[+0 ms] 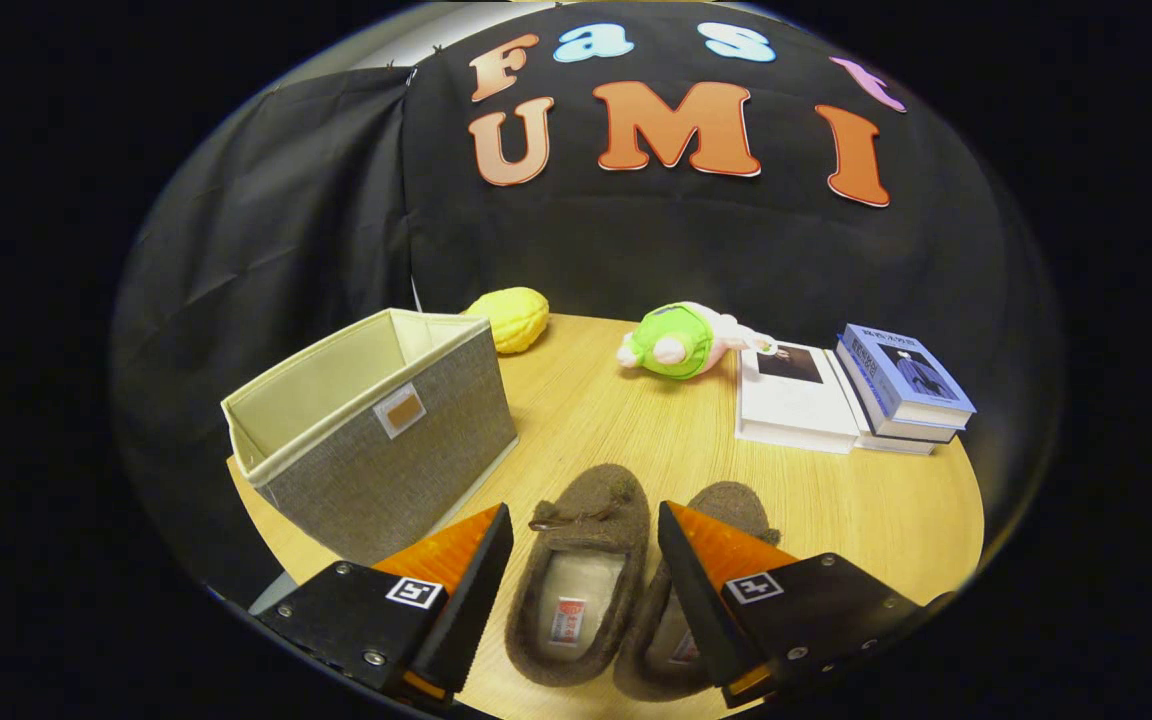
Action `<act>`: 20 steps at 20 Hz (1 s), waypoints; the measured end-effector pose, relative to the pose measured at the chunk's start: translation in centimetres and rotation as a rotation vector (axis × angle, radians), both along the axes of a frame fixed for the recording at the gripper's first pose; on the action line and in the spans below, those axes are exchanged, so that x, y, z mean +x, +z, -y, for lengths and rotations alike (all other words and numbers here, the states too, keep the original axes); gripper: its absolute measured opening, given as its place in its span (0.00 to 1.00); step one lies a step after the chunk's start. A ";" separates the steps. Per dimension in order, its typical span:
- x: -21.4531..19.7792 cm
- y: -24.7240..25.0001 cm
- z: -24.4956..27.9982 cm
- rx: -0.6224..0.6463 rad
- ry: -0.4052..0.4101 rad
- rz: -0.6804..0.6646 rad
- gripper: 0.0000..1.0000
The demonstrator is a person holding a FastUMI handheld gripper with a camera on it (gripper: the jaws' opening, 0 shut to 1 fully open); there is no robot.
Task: Open the storage box then place both shoes into the box .Put the left shoe in first, then the right shoe, with the right side of both shoes facing outward in a uniform manner.
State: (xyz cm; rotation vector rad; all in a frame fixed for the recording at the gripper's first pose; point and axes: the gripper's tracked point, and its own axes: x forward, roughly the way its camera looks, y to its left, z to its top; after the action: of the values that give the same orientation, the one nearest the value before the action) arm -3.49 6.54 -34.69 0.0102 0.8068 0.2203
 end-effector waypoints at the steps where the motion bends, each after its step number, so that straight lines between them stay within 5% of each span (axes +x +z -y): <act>1: 0.1 -0.7 0.3 -0.021 0.006 -0.004 0.87; 7: 0.6 -3.9 0.7 -0.093 0.036 -0.047 0.81; 14: 0.1 -5.7 0.2 -0.129 0.087 -0.099 0.59; 20: -1.1 -6.4 0.9 -0.119 0.060 -0.159 0.55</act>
State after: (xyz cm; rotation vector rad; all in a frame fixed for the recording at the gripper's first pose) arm -4.54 5.61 -41.10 -0.1100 0.9790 0.2293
